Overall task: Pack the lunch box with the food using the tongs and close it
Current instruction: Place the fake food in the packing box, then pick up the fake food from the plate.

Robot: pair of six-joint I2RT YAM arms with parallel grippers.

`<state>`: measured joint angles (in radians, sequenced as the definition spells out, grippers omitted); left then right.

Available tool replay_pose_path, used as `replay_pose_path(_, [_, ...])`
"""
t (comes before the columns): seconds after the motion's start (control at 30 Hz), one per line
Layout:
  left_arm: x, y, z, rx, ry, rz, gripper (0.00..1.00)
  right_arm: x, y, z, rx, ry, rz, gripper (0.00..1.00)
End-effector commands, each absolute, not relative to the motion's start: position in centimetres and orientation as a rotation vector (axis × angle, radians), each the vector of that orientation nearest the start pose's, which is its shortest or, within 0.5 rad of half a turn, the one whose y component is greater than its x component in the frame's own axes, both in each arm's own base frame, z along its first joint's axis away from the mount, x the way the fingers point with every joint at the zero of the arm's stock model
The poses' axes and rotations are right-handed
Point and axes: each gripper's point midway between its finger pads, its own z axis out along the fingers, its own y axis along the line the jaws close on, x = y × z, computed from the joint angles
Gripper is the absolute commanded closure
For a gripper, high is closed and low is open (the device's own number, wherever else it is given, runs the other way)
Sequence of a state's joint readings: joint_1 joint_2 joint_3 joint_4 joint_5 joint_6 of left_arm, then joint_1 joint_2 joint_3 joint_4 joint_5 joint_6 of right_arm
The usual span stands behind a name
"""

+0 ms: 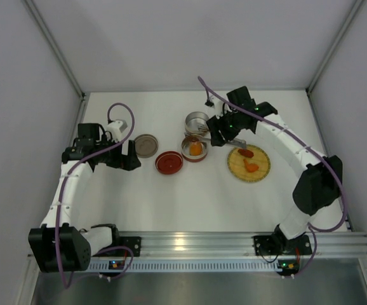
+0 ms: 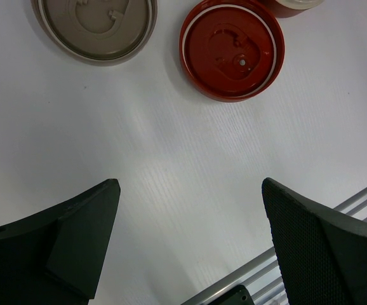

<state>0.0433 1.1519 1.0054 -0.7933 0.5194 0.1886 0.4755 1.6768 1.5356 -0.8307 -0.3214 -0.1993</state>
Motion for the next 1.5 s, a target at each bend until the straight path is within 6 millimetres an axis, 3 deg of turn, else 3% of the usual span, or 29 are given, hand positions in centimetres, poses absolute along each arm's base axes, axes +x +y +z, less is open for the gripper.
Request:
replay_pose_path(0.0, [27.3,-7.1,18.4,0.420,2.311,-0.534,0.02,33.9,23.3,25.7,-0.914,2.160,0.531,0.44])
replay_pose_path(0.1, [27.2,-7.0,18.6,0.425,2.304,-0.518,0.02,33.5,21.3,26.6,-0.896,2.174,0.495,0.45])
replay_pose_path(0.2, [27.0,-6.9,18.8,0.434,2.295,-0.506,0.02,32.6,17.8,25.5,-0.872,2.226,0.444,0.46])
replay_pose_path(0.23, [26.9,-6.9,18.9,0.437,2.293,-0.504,0.02,32.0,16.6,23.9,-0.868,2.271,0.434,0.46])
replay_pose_path(0.27, [26.8,-6.9,18.8,0.439,2.292,-0.505,0.02,31.9,14.1,23.2,-0.840,2.306,0.398,0.46])
replay_pose_path(0.3, [26.7,-6.9,18.6,0.440,2.296,-0.504,0.02,31.4,12.8,23.2,-0.825,2.311,0.381,0.46])
replay_pose_path(0.33, [26.7,-6.9,18.6,0.443,2.291,-0.505,0.02,30.8,11.4,21.8,-0.808,2.357,0.379,0.47])
replay_pose_path(0.37, [26.6,-6.9,18.5,0.445,2.293,-0.506,0.02,30.4,8.8,21.4,-0.777,2.382,0.339,0.47])
replay_pose_path(0.47, [26.5,-7.0,18.2,0.447,2.299,-0.514,0.02,28.5,4.7,20.0,-0.764,2.442,0.276,0.48])
replay_pose_path(0.57, [26.6,-7.0,18.2,0.453,2.297,-0.513,0.02,26.5,2.3,19.0,-0.795,2.476,0.229,0.48])
replay_pose_path(0.77, [26.7,-7.0,18.0,0.450,2.304,-0.520,0.02,23.2,1.9,17.0,-0.853,2.529,0.257,0.49])
replay_pose_path(1.0, [26.4,-6.9,18.0,0.451,2.302,-0.506,0.02,21.7,2.2,15.7,-0.893,2.560,0.292,0.49])
replay_pose_path(1.47, [26.9,-6.9,18.4,0.452,2.295,-0.502,0.02,23.2,1.7,14.0,-0.969,2.516,0.180,0.49])
